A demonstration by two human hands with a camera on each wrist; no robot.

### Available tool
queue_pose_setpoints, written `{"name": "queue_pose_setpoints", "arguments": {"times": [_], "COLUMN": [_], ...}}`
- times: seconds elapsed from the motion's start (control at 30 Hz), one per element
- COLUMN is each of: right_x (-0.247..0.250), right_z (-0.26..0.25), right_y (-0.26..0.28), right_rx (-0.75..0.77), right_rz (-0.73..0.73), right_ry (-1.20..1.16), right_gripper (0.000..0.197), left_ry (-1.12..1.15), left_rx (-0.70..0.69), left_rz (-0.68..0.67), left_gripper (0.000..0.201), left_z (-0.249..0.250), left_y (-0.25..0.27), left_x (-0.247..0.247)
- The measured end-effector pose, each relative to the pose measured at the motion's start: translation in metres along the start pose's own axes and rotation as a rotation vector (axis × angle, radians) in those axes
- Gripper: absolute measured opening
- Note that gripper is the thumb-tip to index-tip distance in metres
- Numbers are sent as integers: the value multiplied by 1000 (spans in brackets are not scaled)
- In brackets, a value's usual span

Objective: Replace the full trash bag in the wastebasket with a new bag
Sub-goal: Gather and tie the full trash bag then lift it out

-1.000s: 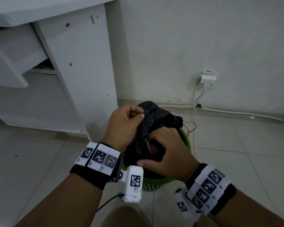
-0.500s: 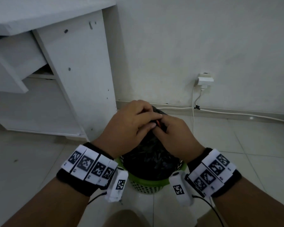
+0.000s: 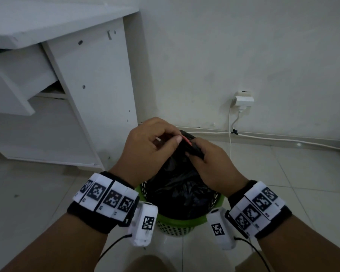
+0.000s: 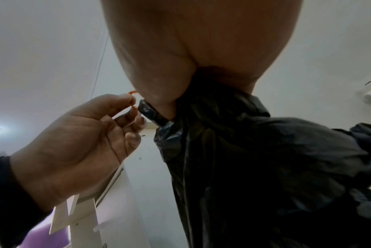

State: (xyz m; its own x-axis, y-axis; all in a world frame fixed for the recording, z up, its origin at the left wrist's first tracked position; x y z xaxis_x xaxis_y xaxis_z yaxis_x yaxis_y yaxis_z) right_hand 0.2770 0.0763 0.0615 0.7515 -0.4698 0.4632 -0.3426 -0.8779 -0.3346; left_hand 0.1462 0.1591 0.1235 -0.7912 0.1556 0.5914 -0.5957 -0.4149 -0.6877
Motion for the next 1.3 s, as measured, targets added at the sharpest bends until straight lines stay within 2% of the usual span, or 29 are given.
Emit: {"name": "queue_pose_setpoints", "arguments": {"times": [0.07,0.13,0.2,0.23,0.3,0.4,0.47,0.53,0.63,0.7,0.8,0.9,0.97,1.03,1.13,1.23,1.3], "right_x": [0,3,5,4,0,-11,-18,-22,-27,-26,-25,-26,-25,-23,-23,-23,-23], "right_z": [5,1,-13,-20,-31,-37,-29,-19,-16,-16,-20,-23,-18,-11,-4,-1,2], "right_y": [0,2,0,-3,-11,-22,-23,-22,-18,-17,-13,-10,-11,-13,-11,-7,-3], "right_rx": [-41,-37,56,103,170,214,106,23,13,-7,27,123,167,191,193,203,229], "right_rz": [7,40,67,70,63,10,-22,-44,-47,-22,-18,-50,-58,-71,-110,-141,-152], "right_ry": [12,-35,6,36,25,-114,-223,-253,-212,-269,-326,-220,-83,9,127,287,393], "right_gripper": [16,42,73,80,69,31,26,20,22,21,18,24,27,29,22,24,32], "left_ry": [86,186,207,212,239,261,304,467,774,1002,1128,1022,831,464,-62,-400,-473], "left_rx": [148,260,274,264,245,256,300,379,442,496,584,606,546,425,195,-39,-149], "left_rz": [59,60,34,23,12,13,27,28,51,74,125,175,136,27,-231,-429,-513], "left_gripper": [9,5,4,5,6,9,7,5,9,14,18,21,16,8,3,21,39], "left_z": [-10,-20,-23,-23,-21,-24,-30,-36,-38,-37,-37,-45,-50,-48,-38,-31,-31], "left_y": [5,9,11,11,9,8,8,11,15,15,13,12,12,13,19,34,41], "left_x": [1,-1,-2,-1,1,6,8,6,1,-2,-3,-2,-1,0,-13,-33,-41]}}
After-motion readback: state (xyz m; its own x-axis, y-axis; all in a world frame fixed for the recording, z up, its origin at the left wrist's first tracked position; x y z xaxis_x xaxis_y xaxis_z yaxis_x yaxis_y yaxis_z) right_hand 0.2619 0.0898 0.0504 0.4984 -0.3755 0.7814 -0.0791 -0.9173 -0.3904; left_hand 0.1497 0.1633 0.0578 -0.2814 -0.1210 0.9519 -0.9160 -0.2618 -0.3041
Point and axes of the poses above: each hand's wrist, its own y-axis away from the middle knuckle, its own x-axis out of the back of the hand, z = x × y, the point moved 8 cm from there along -y, towards the middle knuckle, and after that the axes turned 14 degrees about -y, right-handed, at the moved point
